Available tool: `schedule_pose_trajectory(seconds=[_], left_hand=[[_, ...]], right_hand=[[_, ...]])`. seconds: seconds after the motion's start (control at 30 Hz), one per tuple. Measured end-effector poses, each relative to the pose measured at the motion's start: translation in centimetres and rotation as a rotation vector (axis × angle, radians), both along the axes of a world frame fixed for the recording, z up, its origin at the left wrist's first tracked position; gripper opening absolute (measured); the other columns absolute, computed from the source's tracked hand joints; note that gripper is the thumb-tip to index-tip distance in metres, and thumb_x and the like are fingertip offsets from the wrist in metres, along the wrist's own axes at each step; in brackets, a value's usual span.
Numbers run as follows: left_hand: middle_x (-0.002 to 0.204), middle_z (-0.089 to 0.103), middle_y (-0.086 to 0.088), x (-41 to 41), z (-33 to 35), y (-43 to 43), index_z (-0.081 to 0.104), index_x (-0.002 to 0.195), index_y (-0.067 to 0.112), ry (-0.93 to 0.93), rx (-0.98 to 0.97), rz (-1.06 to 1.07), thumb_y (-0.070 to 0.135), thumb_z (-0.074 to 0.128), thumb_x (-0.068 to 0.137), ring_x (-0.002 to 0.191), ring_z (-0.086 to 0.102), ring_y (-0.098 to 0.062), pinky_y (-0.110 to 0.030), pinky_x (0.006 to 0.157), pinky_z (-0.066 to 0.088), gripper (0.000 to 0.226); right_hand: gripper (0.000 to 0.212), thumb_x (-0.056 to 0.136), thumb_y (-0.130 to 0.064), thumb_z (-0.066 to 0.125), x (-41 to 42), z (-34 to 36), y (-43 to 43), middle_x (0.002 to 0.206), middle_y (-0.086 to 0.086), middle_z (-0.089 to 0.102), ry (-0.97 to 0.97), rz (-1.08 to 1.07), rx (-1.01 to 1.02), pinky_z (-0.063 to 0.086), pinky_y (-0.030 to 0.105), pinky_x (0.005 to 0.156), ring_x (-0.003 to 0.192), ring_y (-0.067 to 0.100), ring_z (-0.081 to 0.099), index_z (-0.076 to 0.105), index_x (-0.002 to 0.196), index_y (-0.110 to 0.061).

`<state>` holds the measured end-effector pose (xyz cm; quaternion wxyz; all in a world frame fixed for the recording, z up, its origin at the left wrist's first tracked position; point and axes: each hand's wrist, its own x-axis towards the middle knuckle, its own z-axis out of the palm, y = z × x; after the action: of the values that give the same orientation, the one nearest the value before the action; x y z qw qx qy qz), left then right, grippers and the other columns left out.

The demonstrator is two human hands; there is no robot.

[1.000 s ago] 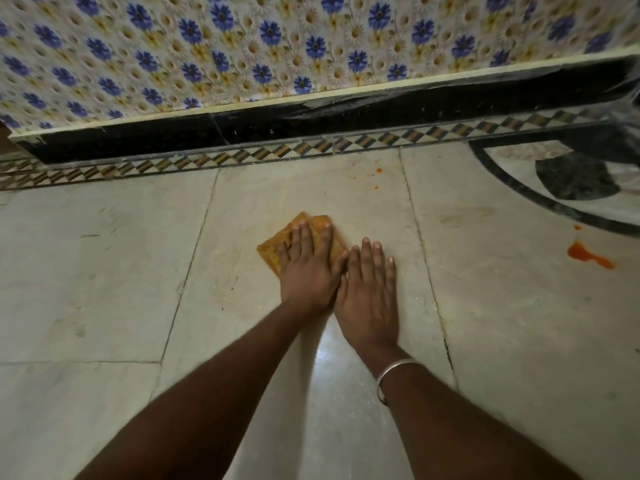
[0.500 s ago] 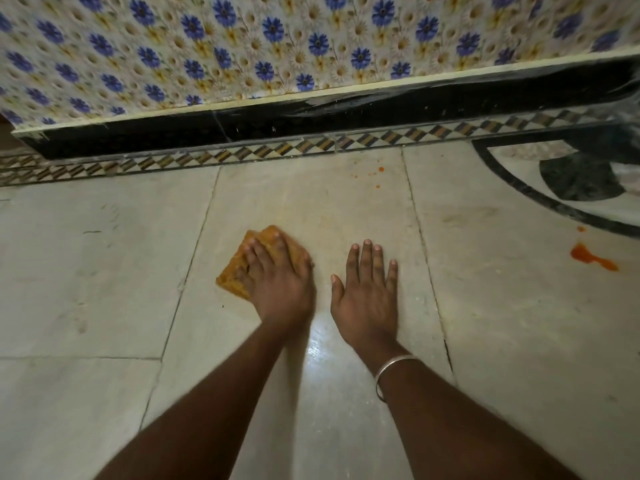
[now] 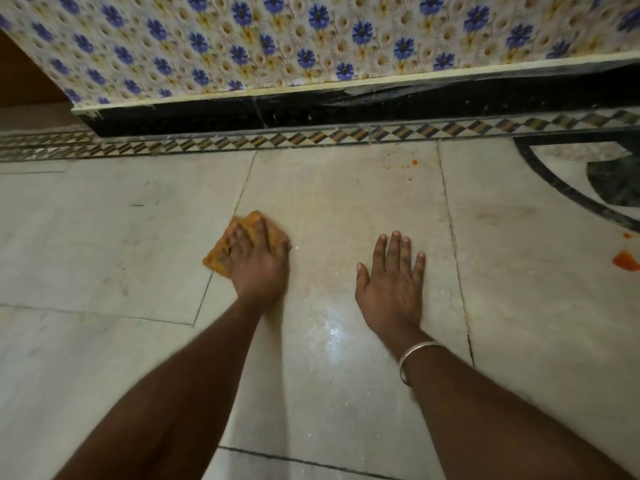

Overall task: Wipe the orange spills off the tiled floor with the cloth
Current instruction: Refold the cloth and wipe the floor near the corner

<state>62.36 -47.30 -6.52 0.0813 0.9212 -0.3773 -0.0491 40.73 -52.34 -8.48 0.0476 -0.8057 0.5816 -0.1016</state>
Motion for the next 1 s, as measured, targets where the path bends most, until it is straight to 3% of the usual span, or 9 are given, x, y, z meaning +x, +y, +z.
schedule_pose_trajectory(seconds=[0.37, 0.43, 0.47, 0.53, 0.63, 0.73, 0.8, 0.93, 1.0], left_hand=[[0.164, 0.032, -0.026, -7.4, 2.5, 6.3, 0.022, 0.161, 0.001, -0.049, 0.127, -0.019, 0.023, 0.037, 0.110, 0.152, 0.034, -0.039, -0.053, 0.123, 0.029, 0.058], [0.150, 0.052, -0.028, -10.7, 3.3, 7.2, 0.040, 0.153, 0.003, 0.012, 0.138, -0.058, 0.019, 0.051, 0.103, 0.137, 0.053, -0.040, -0.050, 0.108, 0.049, 0.053], [0.129, 0.068, -0.023, -12.1, 4.4, 7.7, 0.055, 0.138, 0.008, 0.064, 0.136, -0.082, 0.022, 0.064, 0.097, 0.115, 0.069, -0.036, -0.045, 0.089, 0.059, 0.045], [0.091, 0.073, -0.007, -13.3, 5.5, 7.9, 0.063, 0.108, 0.020, 0.099, -0.022, -0.064, 0.032, 0.071, 0.093, 0.077, 0.073, -0.027, -0.034, 0.060, 0.055, 0.021], [0.107, 0.073, -0.010, -11.7, 7.0, 6.4, 0.066, 0.115, 0.010, 0.681, -0.270, 0.033, 0.046, 0.047, 0.108, 0.098, 0.072, -0.030, -0.038, 0.082, 0.056, 0.042], [0.110, 0.079, -0.014, -9.9, 9.2, 6.4, 0.073, 0.114, 0.012, 1.279, -0.585, 0.115, 0.048, 0.048, 0.108, 0.100, 0.077, -0.029, -0.044, 0.093, 0.062, 0.044], [0.113, 0.078, -0.017, -8.8, 9.5, 6.5, 0.072, 0.118, 0.009, 1.451, -0.609, 0.197, 0.044, 0.046, 0.109, 0.103, 0.077, -0.032, -0.045, 0.093, 0.061, 0.045], [0.126, 0.072, -0.022, -8.0, 9.0, 5.9, 0.066, 0.134, 0.004, 1.668, -0.589, 0.226, 0.047, 0.045, 0.107, 0.118, 0.069, -0.039, -0.045, 0.092, 0.060, 0.055], [0.135, 0.066, -0.026, -8.8, 9.0, 5.7, 0.063, 0.139, 0.004, 1.816, -0.635, 0.186, 0.052, 0.042, 0.107, 0.127, 0.064, -0.042, -0.051, 0.101, 0.056, 0.061]], right_hand=[[0.070, 0.104, -0.048, 0.013, -0.9, 0.8, 0.5, 0.168, 0.019, 0.014, -0.017, 0.085, 0.099, 0.004, 0.050, 0.127, 0.157, 0.034, 0.010, 0.019, 0.161, -0.007], [0.066, 0.107, -0.047, 0.017, -1.4, 1.2, 0.4, 0.170, 0.014, 0.006, -0.054, 0.114, 0.171, -0.001, 0.045, 0.128, 0.158, 0.029, 0.001, 0.014, 0.163, -0.012], [0.064, 0.108, -0.047, 0.019, -1.5, 1.7, 0.2, 0.171, 0.011, 0.003, -0.090, 0.128, 0.207, -0.003, 0.042, 0.127, 0.158, 0.025, -0.001, 0.014, 0.163, -0.015], [0.058, 0.109, -0.043, 0.022, -2.0, 2.4, -0.5, 0.171, 0.007, 0.005, -0.249, 0.129, 0.309, -0.004, 0.037, 0.127, 0.158, 0.020, -0.001, 0.019, 0.162, -0.020], [0.060, 0.108, -0.052, 0.028, -3.6, 3.3, -0.7, 0.170, 0.001, 0.017, -0.621, 0.067, 0.516, 0.001, 0.036, 0.128, 0.157, 0.015, 0.009, 0.030, 0.159, -0.021], [0.104, 0.076, -0.096, 0.031, -4.8, 3.2, -0.3, 0.166, -0.008, 0.029, -0.893, -0.097, 0.700, 0.013, 0.044, 0.127, 0.154, 0.018, 0.023, 0.037, 0.157, -0.031], [0.121, 0.060, -0.105, 0.034, -5.3, 2.7, -0.4, 0.164, -0.008, 0.033, -0.931, -0.128, 0.722, 0.017, 0.045, 0.127, 0.152, 0.019, 0.028, 0.040, 0.155, -0.030], [0.075, 0.093, -0.068, 0.047, -5.8, 4.3, 0.5, 0.165, -0.006, 0.028, -0.952, -0.066, 0.763, 0.014, 0.042, 0.128, 0.154, 0.016, 0.022, 0.041, 0.154, -0.025], [0.084, 0.086, -0.080, 0.051, -5.5, 4.6, 0.6, 0.163, -0.010, 0.031, -0.931, -0.081, 0.828, 0.016, 0.046, 0.127, 0.154, 0.018, 0.023, 0.043, 0.154, -0.030]])
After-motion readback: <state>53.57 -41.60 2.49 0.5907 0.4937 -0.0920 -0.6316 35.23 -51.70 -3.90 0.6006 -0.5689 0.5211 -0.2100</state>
